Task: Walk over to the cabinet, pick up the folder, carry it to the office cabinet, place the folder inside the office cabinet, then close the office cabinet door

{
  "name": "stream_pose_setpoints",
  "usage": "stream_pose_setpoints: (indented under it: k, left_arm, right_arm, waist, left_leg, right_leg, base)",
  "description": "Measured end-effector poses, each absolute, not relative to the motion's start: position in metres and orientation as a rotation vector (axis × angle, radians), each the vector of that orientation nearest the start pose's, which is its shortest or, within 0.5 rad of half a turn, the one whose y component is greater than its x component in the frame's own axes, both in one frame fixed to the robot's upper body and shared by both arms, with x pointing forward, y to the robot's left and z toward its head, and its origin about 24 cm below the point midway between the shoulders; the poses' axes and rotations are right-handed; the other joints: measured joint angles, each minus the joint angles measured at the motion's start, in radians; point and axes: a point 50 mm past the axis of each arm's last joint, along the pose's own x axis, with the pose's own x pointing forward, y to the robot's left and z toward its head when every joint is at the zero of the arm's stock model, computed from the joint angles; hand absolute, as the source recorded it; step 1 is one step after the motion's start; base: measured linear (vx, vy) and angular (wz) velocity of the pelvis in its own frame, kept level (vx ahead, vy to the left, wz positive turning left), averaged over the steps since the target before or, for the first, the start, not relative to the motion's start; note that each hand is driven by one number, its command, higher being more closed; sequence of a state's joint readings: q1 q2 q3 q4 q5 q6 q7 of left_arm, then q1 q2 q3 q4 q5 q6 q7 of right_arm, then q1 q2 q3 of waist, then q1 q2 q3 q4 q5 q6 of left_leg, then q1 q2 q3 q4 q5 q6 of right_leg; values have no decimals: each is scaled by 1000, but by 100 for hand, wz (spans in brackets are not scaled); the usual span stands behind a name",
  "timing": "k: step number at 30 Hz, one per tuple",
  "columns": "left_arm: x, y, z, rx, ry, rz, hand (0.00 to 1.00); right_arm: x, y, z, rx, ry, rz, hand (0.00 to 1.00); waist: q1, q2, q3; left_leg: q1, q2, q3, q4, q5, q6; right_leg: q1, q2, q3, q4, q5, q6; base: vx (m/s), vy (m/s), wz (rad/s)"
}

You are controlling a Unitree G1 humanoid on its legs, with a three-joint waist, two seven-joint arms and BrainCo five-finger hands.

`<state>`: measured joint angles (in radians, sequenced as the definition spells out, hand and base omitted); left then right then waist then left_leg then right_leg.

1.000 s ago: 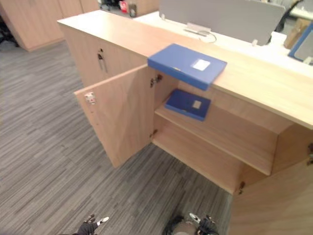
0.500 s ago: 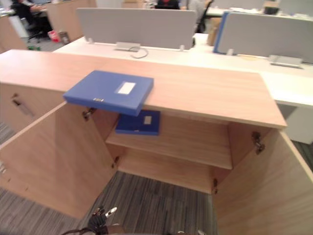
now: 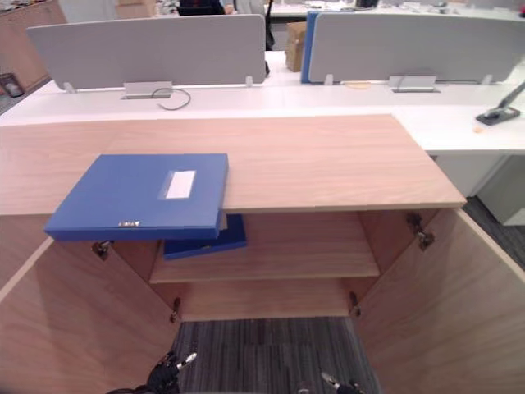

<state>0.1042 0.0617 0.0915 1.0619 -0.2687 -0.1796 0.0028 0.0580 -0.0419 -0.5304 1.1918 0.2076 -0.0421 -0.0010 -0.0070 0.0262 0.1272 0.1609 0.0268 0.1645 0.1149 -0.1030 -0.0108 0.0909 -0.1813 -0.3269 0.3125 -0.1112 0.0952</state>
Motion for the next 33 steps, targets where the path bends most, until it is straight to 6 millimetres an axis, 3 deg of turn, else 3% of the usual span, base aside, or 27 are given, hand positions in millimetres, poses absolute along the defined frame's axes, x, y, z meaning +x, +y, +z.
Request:
stream_pose_setpoints:
  k: [3,7,10,15,21,24,28,33]
  left_arm:
    - [92,191,-159,-283,951,354,0]
    - [85,196,-159,-394,935,452,0]
    - [85,196,-151,-581,809,582,0]
    - [117,201,-105,-660,490,576,0]
    - [146,205,-56,-640,248,530,0]
    - [160,211,-22,-533,108,505,0]
    - [164,227,12,-341,-20,592,0]
    - [179,222,101,207,-381,602,0]
  right_arm:
    - [52,-219,-170,431,1134,-668,0]
    - [49,-216,-171,458,1143,-685,0]
    - [44,-215,-172,457,1157,-688,0]
    - [50,-209,-172,390,1177,-594,0]
    - [61,-198,-172,351,1181,-514,0]
    - [61,-188,-173,363,1191,-495,0]
    - [58,-178,-175,348,1203,-443,0]
    - [52,-178,-175,317,1202,-415,0]
  waist:
    - [1,-4,-5]
    - [10,-15,-13]
    - [13,-19,-44]
    - [62,-33,-78]
    - [90,-41,-99]
    - [106,-63,-108]
    - [114,-93,-121]
    - [117,-97,-132]
  left_leg:
    - [-7,-29,-14,-32,5,11]
    - [-19,-59,-20,-47,18,31]
    - [-19,-60,-49,-95,50,44]
    - [-22,-54,-118,-170,104,35]
    - [-36,-63,-170,-176,111,35]
    - [-57,-69,-187,-155,109,32]
    - [-77,-67,-182,-112,82,24]
    - [-91,-64,-171,-89,65,20]
  right_leg:
    - [-34,-31,-7,18,-2,1]
    - [21,-33,-34,-129,-1,4]
    - [34,-23,-75,-176,10,17]
    - [55,-3,-147,-224,26,12]
    - [100,1,-211,-269,40,21]
    - [101,-1,-237,-274,42,21]
    - [102,0,-236,-277,43,20]
    - [100,6,-212,-289,50,11]
  base:
    - [45,94,15]
    - [21,28,2]
    - [-4,-56,28]
    - [3,-78,38]
    - [20,-31,32]
    - [36,-6,27]
    - [2,2,0]
    - [-52,6,-10]
